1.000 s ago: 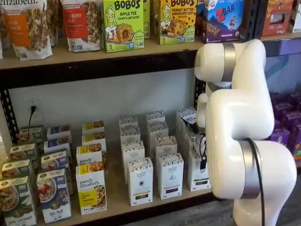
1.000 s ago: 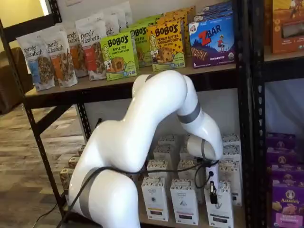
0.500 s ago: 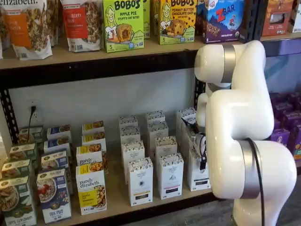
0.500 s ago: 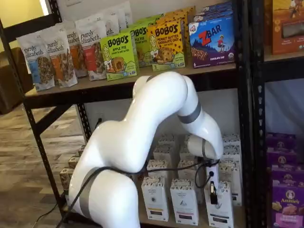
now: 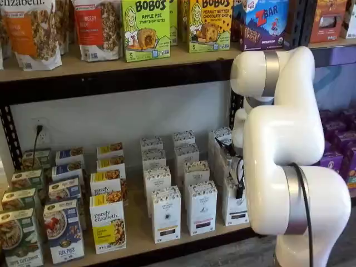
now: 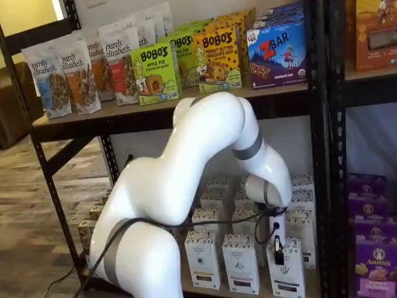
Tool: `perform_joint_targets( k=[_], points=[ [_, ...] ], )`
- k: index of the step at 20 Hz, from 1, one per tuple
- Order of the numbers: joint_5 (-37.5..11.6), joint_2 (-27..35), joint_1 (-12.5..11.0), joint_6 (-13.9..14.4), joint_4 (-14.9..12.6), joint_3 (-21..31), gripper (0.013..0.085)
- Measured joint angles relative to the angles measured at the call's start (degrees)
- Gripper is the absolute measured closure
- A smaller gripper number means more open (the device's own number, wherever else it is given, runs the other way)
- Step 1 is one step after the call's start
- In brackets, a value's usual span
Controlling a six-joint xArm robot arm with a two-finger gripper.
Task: Pick up the white box with a green strip in the middle, on the bottom shelf, the sixth box from the left
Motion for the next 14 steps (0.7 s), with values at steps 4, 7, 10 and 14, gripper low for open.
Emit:
perform_joint_targets(
  k=[4,7,10,14],
  points=[
    [-0.52,-0.17,0.13,-0.43,0.61,0.25,0.0330],
    [-0.65,-0.23,0.27,-0.02,0.32,0.35,0.0370],
    [-0.40,-0.27,0.32,0.40,-0.11,0.35,0.0450],
    [-0.41,-0.63,0.34,0.73,-0.45,0.91,0.0490]
  ],
)
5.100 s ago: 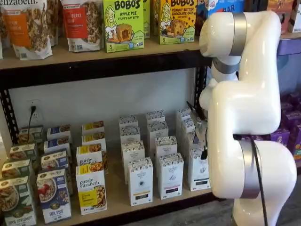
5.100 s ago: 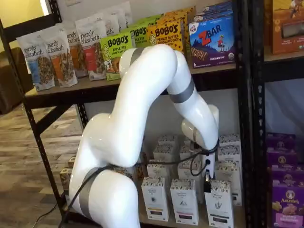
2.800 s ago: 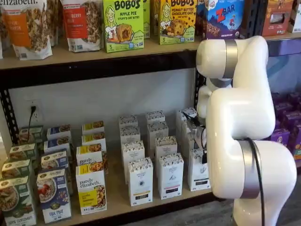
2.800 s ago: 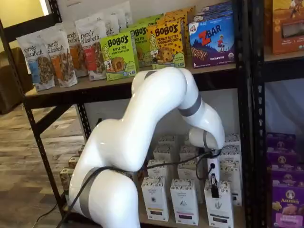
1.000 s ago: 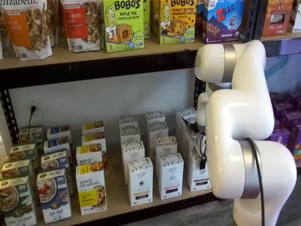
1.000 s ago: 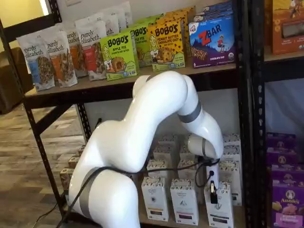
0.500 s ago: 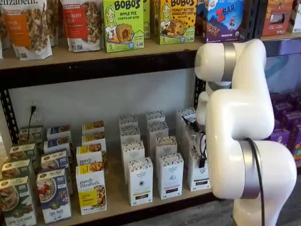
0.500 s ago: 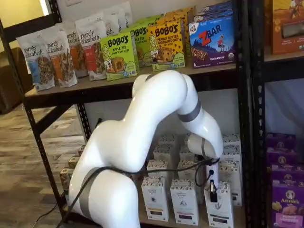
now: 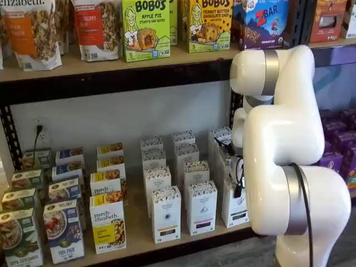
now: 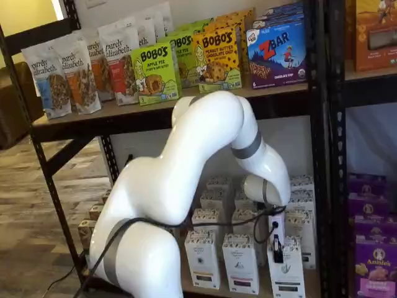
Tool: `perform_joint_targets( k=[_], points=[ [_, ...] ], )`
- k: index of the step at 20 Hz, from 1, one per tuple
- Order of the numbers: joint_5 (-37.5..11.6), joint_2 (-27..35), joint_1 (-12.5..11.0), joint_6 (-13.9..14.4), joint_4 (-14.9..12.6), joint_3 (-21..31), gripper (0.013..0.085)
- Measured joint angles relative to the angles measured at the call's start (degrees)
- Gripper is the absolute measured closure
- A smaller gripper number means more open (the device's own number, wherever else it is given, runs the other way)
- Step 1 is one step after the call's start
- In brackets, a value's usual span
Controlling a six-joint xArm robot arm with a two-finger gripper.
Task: Pick up the white box with a green strip in the middle, on the bottom shelf, the sixth box from the left
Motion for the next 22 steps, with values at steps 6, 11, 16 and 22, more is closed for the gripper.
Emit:
perform_joint_targets(
  k=[6,11,16,22],
  points=[
    [-0.21,-1.61,0.15,2.83,-3.01,2.62,0.0490],
    [-1.70,-4.70,1.06,6.56,-6.10,8.10,0.0490],
    [-3.51,-9.22,2.39,12.49,-10.94,15.86,0.0490],
    [-5.07,-16.70,4.32,12.27,-8.57,26.60,0.0490]
  ],
)
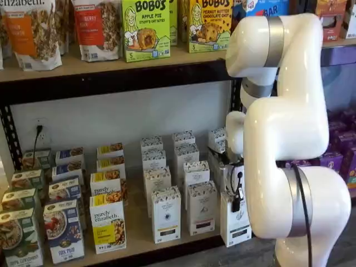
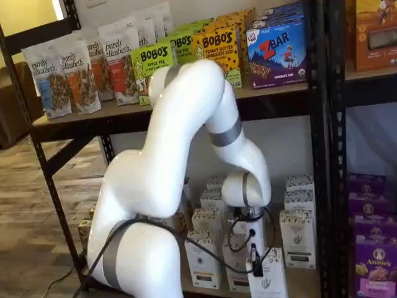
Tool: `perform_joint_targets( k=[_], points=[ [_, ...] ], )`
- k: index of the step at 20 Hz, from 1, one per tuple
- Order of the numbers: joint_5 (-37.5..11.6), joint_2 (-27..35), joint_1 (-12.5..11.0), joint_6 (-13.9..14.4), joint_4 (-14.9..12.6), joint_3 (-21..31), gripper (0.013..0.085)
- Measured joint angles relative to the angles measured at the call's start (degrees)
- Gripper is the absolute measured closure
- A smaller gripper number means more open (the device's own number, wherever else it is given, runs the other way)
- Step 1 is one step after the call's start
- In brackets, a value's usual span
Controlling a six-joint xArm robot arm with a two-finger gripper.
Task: Pick up the white box with a green strip in the middle, on the bottom shelf, the sixth box from the left
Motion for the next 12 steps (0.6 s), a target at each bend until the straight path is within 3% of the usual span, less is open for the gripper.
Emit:
perform_joint_targets(
  k=[5,9,12],
  points=[
    [-1.13,-6.78,1.12,0.76,0.44,8.32,0.0490],
    [-0.62,-13.26,2.42,-3.40,6.11,14.36,0.0490],
    [0.40,-18.23,3.09,-5.22,8.76,18.11,0.0490]
  ],
)
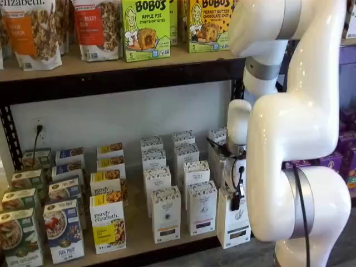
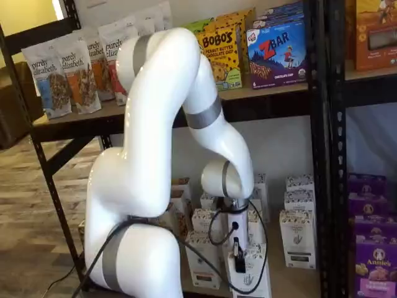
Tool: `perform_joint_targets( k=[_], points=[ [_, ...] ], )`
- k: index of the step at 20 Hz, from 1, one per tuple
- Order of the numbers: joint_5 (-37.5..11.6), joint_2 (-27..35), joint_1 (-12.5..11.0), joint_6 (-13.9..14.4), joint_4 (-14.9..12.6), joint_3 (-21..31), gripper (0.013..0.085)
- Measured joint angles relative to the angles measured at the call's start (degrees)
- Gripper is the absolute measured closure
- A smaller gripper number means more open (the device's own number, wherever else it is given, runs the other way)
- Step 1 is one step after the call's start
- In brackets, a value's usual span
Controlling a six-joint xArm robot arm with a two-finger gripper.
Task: Pick up the white box with a green strip in the middle, on the bottom shelf, the sixth box from the left
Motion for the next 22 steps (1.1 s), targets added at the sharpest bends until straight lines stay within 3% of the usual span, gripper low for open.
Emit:
perform_joint_targets(
  k=[12,17,22],
  points=[
    [6.59,-15.00,0.02,-6.56,7.54,7.71,0.0490],
    [9.25,-19.83,-0.36,-7.36,8.39,8.94,0.0490],
    [10.65,-22.83,-0.09,-6.27,7.70,9.56,0.0490]
  ],
)
